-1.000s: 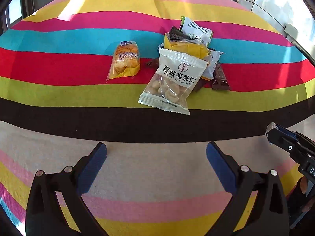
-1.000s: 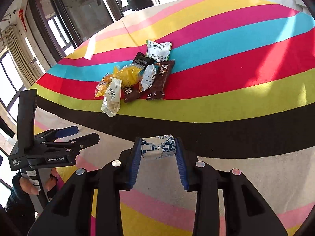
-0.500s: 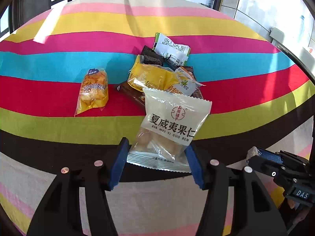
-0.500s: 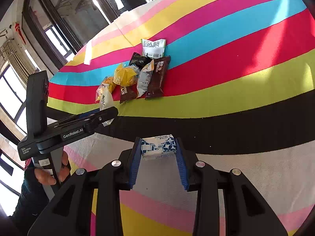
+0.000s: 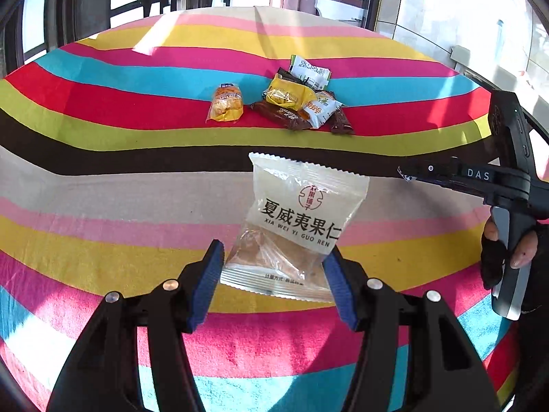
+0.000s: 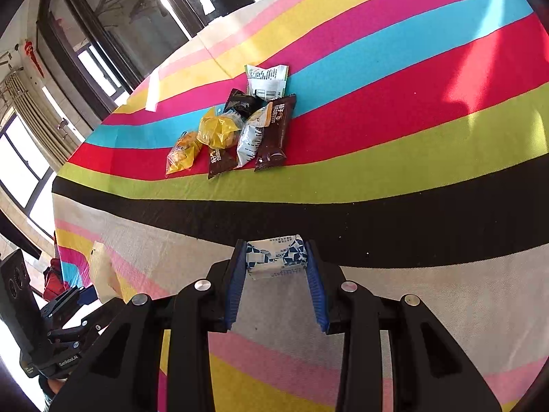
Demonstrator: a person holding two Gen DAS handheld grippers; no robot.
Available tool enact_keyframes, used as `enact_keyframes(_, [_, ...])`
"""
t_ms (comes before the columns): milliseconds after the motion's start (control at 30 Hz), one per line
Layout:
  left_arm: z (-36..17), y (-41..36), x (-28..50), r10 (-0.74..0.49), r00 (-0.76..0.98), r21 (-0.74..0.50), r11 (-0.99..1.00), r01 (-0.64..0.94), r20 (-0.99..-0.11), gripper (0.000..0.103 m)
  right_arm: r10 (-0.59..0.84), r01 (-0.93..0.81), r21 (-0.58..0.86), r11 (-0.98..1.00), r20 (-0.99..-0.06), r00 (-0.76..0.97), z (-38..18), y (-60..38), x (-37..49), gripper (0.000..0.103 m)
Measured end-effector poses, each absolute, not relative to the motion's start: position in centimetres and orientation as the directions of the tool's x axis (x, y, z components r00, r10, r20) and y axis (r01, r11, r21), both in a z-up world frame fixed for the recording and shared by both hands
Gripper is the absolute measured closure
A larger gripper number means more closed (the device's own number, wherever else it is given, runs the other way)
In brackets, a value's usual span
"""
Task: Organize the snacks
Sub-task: 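Carry both snacks to the white box and open both tools inside it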
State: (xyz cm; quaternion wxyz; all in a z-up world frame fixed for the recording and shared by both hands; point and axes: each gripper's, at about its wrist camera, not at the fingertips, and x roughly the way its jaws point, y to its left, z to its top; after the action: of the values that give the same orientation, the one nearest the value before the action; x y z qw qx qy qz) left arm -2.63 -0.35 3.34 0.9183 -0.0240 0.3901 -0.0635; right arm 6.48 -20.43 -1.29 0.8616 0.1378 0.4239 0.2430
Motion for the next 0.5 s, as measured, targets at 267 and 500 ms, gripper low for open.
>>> enact_keyframes(267, [3.6, 0.8, -5.8, -0.142, 0.702, -0.112, 0.99, 0.09, -0.698, 0.044, 0.519, -0.306, 0.419, 0.854, -0.668, 0.533, -0.9, -19.8, 5.3, 0.068])
enact_keyframes(500, [3.6, 2.6, -8.0, -0.125, 0.705, -0.106, 0.992, 0.071, -0.699, 0.044, 0.592, -0.323, 0.499, 0.804, -0.627, 0.506, -0.5, -16.8, -1.1, 0.068])
